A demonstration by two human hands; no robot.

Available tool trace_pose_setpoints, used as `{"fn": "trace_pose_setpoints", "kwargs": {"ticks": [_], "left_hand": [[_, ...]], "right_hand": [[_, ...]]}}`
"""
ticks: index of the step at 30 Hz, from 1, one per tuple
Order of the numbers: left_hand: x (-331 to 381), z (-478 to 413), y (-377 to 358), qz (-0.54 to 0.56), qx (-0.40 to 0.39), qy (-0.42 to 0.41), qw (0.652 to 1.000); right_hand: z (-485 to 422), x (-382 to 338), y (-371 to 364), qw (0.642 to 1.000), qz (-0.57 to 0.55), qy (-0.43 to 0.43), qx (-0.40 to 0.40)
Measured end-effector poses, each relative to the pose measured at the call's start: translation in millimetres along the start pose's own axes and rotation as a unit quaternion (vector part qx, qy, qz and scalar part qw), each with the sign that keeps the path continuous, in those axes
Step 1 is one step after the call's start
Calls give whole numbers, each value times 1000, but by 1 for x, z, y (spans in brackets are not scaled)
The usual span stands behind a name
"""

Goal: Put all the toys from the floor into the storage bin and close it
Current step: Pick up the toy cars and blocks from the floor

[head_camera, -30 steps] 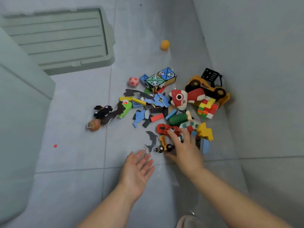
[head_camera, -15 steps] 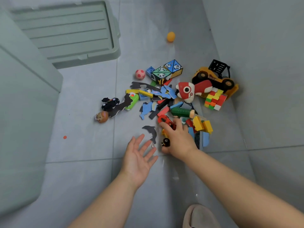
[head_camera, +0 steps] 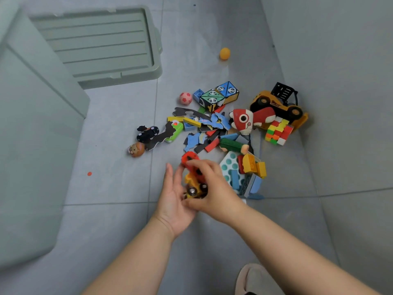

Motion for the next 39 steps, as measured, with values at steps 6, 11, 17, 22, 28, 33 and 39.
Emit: {"fn": "trace_pose_setpoints", "kwargs": {"ticks": [6, 11, 17, 22, 28, 33, 39], "left_hand": [[4, 1, -5, -10, -13, -6, 1000], [1, -3, 1, 50, 9, 24, 998], [-2, -4, 9, 36, 37, 39, 998], [-5, -2, 6, 23, 42, 35, 998], [-7, -3, 10, 7, 56, 44, 997], [-16, -6, 12, -19, 67, 69, 995], [-23, -13, 8, -32, 86, 81, 993]], "right_hand": [[20, -36, 5, 972, 213, 97, -34], [19, -3, 50, 977, 151, 56, 140], [0, 110, 73, 933, 268, -185, 150], [-15, 114, 57, 937, 188, -178, 233], [-23, 114, 62, 943, 144, -165, 252], [-8, 112, 66, 963, 34, -110, 242], [-27, 119, 77, 953, -2, -198, 229]]}}
Point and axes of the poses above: each hand's wrist, its own z-axis away from the middle knuckle, its own y-axis out of the back of the hand, x = y × z, the point moved 5 cm from there along -z, towards the middle knuckle, and after that the axes turned 10 degrees about x, right-handed, at the moved point
